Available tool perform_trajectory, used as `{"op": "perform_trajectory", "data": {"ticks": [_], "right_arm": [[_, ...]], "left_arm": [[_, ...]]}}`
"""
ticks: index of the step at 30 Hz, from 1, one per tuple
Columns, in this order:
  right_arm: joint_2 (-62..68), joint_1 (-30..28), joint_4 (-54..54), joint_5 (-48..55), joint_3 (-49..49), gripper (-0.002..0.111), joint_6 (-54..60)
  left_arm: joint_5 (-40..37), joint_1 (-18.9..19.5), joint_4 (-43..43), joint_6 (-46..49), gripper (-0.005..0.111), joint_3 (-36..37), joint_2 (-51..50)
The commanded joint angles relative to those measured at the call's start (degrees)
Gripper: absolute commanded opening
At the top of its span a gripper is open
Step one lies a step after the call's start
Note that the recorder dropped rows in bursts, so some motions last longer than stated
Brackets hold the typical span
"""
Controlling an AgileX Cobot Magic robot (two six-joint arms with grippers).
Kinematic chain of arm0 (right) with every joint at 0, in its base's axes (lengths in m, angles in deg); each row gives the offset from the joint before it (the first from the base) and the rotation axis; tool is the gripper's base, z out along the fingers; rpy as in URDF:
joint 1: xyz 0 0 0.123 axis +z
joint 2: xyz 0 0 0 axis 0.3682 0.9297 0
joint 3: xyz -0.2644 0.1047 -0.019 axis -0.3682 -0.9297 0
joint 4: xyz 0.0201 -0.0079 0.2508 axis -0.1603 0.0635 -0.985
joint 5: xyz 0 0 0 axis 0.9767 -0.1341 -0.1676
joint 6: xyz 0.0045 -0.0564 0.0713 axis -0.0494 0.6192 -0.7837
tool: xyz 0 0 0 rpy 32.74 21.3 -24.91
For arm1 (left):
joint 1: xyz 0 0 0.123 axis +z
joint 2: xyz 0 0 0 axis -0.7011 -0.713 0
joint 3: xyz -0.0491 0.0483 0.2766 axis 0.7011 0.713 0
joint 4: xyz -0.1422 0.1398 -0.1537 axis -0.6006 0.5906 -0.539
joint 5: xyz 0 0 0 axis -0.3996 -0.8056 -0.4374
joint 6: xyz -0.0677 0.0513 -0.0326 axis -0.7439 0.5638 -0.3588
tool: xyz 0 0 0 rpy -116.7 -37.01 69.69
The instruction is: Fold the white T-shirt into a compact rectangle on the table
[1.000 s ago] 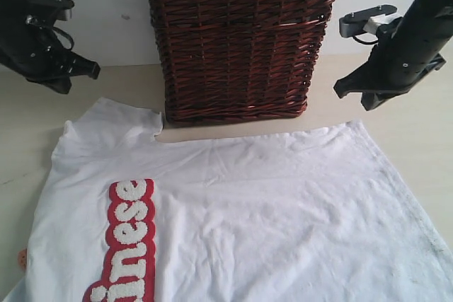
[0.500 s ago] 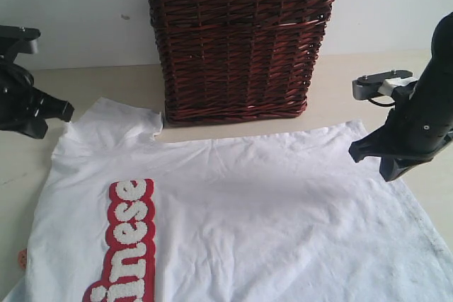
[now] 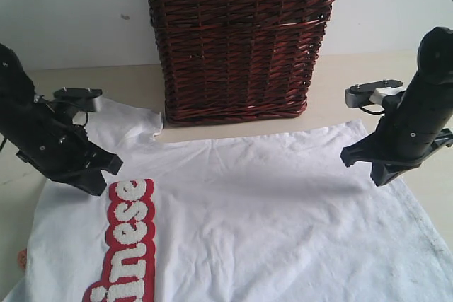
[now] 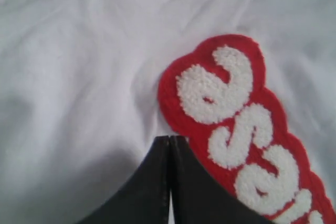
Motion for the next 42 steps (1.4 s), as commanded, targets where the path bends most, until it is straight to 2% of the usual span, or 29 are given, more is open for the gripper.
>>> {"op": "perform_trajectory", "data": {"ticks": [1, 7, 18, 24, 31, 42], "right_arm": [[0.94, -0.24, -0.53, -1.92, 0.47, 0.000, -0.05], [1.01, -0.24, -0.53, -4.34, 0.47, 0.000, 0.05], [4.95, -0.24, -0.53, -4.53, 1.19, 0.000, 0.35], [6.97, -0.24, -0.53, -3.20, 3.61, 0.000, 0.35], [7.07, -0.24, -0.21, -1.96, 4.53, 0.000, 0.45], [6.46, -0.24, 3.31, 0.90, 6.37, 0.000, 0.45]], "left_arm": [[1.12, -0.17, 0.82, -0.67, 0.000, -2.75, -4.68], [2.46, -0.17, 6.34, -5.23, 0.000, -6.93, -8.50], [-0.30, -0.17, 7.21, -6.17, 0.000, -13.34, -11.25], [-0.07, -0.17, 8.11, -6.25, 0.000, -14.57, -11.55], [-4.11, -0.17, 9.15, -7.22, 0.000, -20.03, -15.97], [-6.91, -0.07, 15.47, -12.59, 0.000, -27.81, -19.00]]}}
